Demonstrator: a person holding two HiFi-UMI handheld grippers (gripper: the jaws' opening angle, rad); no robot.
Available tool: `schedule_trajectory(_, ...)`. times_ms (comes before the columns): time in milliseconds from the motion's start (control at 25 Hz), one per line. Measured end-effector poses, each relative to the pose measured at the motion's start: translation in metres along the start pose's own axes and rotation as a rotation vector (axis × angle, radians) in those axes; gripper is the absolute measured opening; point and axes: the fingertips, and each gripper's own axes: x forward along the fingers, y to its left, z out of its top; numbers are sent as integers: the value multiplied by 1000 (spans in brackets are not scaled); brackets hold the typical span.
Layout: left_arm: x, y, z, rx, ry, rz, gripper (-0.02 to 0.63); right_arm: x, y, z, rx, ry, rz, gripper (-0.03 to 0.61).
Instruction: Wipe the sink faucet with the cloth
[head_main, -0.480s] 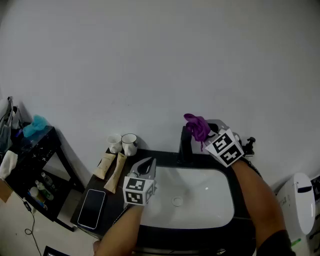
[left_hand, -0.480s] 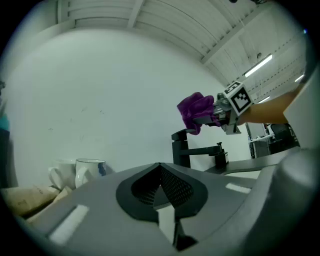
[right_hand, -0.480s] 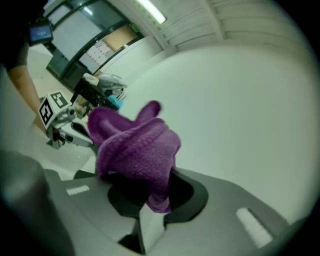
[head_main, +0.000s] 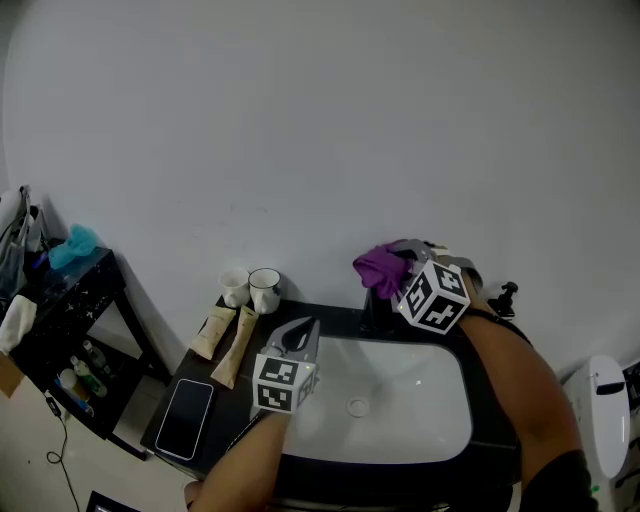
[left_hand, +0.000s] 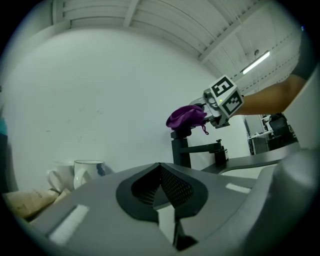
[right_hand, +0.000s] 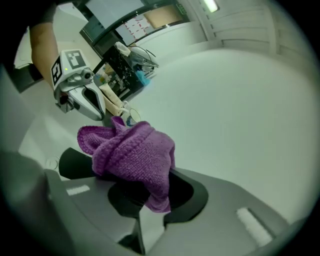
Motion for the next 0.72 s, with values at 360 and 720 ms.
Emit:
schedule_trajectory(360,0,2,-4,6,14,5,17,-58,44,35,-49,-88,8,61)
schedule_trajectory(720,1,5,-8,9,38,16,17,-91,82,31,-28,-84,34,61)
